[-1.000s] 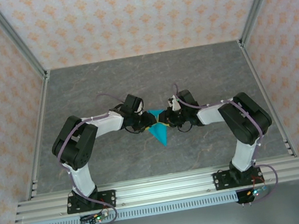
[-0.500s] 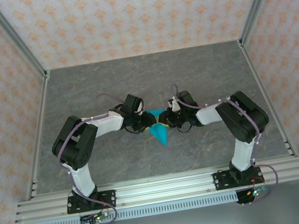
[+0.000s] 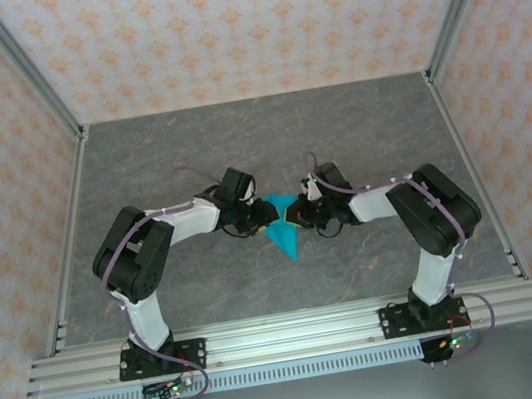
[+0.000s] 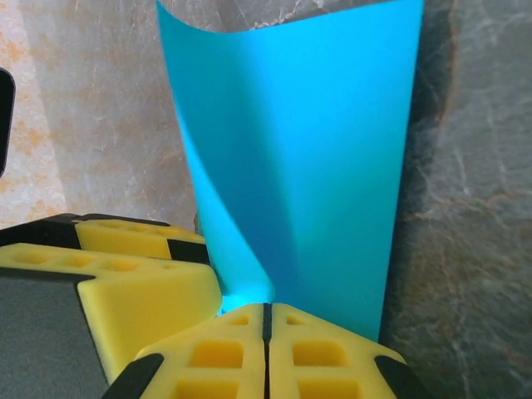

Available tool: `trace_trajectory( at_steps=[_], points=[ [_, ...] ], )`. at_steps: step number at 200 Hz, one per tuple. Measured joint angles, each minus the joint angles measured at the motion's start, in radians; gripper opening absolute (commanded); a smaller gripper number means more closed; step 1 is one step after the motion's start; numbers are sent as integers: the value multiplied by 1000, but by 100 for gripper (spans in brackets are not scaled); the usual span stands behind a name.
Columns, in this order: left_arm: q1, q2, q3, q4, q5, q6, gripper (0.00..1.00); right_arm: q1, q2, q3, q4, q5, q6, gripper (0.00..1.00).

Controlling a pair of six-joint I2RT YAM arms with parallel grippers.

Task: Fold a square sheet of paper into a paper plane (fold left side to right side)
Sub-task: Fourth fold the wing at the center of the table.

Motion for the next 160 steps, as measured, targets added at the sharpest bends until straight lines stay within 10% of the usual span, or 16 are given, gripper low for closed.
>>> trace_trajectory(
  at_steps=[160],
  points=[
    [0,0,5,0,0,0,35,0,-33,89,-236,137,-167,7]
  ],
)
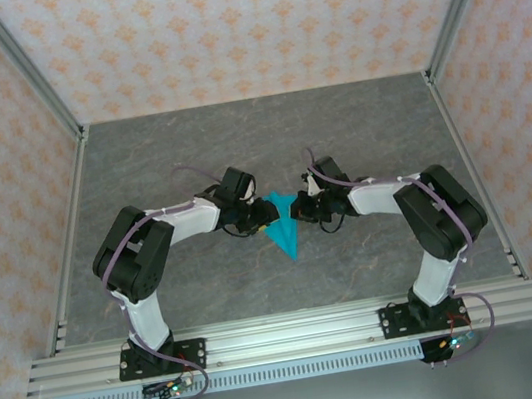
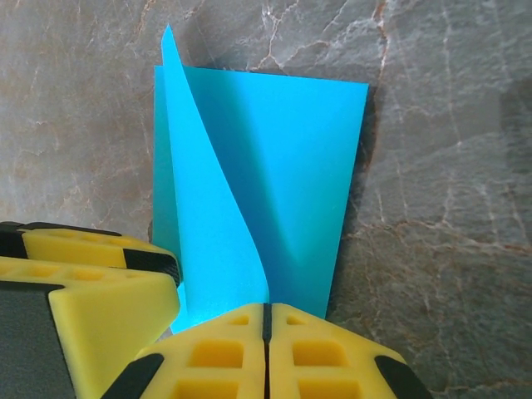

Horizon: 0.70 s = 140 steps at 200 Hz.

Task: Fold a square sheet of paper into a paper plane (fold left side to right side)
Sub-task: Fourth fold the wing at the center of the table.

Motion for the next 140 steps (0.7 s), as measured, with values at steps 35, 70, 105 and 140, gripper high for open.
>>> trace_trajectory(
  at_steps=[35,70,105,140],
  points=[
    [0,0,0,0,0,0,35,0,0,4,-18,19,-14,7],
    [0,1,0,0,0,0,35,0,0,13,-32,39,-28,7],
    [0,2,3,0,0,0,35,0,4,26,-38,43,-37,7],
    [0,2,4,0,0,0,35,0,13,29,-41,44,-41,7]
  ],
)
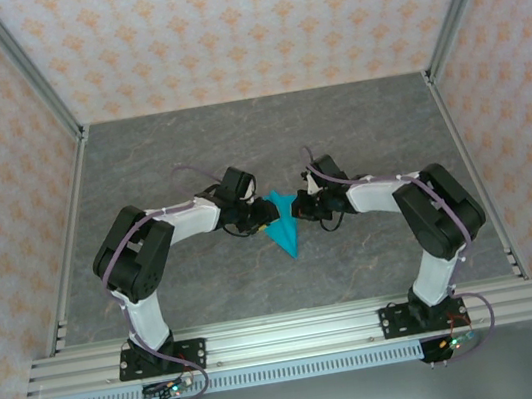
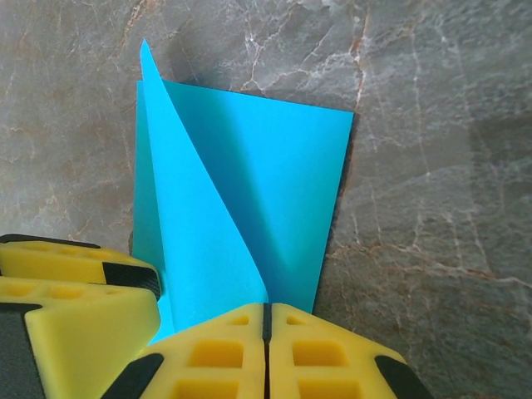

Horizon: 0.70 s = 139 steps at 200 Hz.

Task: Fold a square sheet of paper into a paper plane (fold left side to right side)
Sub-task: Fourth fold the wing at the center of the table.

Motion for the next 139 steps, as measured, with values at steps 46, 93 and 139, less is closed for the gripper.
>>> trace_trajectory(
  at_steps=[46,93,139],
  points=[
    [0,2,2,0,0,0,35,0,16,3,-10,0,-8,7],
    [-6,2,2,0,0,0,35,0,23,12,-23,1,-19,7],
    [-6,-14,11,-34,-12,16,35,0,29,26,-42,1,-31,7]
  ],
)
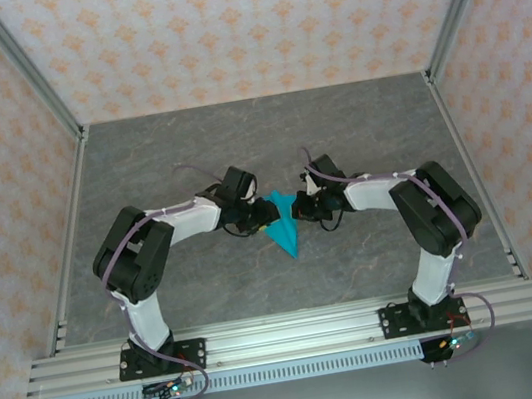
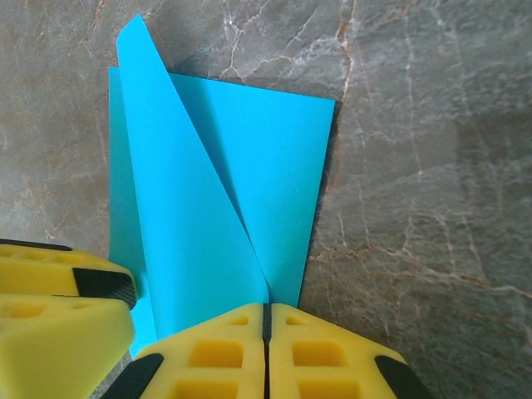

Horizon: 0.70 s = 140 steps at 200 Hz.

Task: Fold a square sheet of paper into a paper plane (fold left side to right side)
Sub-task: Fourth fold the wing at the center of the table.

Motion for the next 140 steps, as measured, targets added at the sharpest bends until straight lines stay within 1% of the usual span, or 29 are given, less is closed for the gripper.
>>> trace_trajectory(
  at_steps=[31,51,81,117,140],
  points=[
    [0,-51,13,-22,-5,17,21,0,0,0,-2,0,-3,7],
    [0,-56,26,-10,13,17,16,0,0,1,-3,0,-8,7],
    [-3,-25,49,17,53,13,13,0,0,2,-5,1,-14,7],
    [-8,29,74,56,89,1,13,0,1,6,-12,4,-21,7],
    [-11,44,84,65,92,-9,13,1,1,11,-21,6,-21,7]
  ],
)
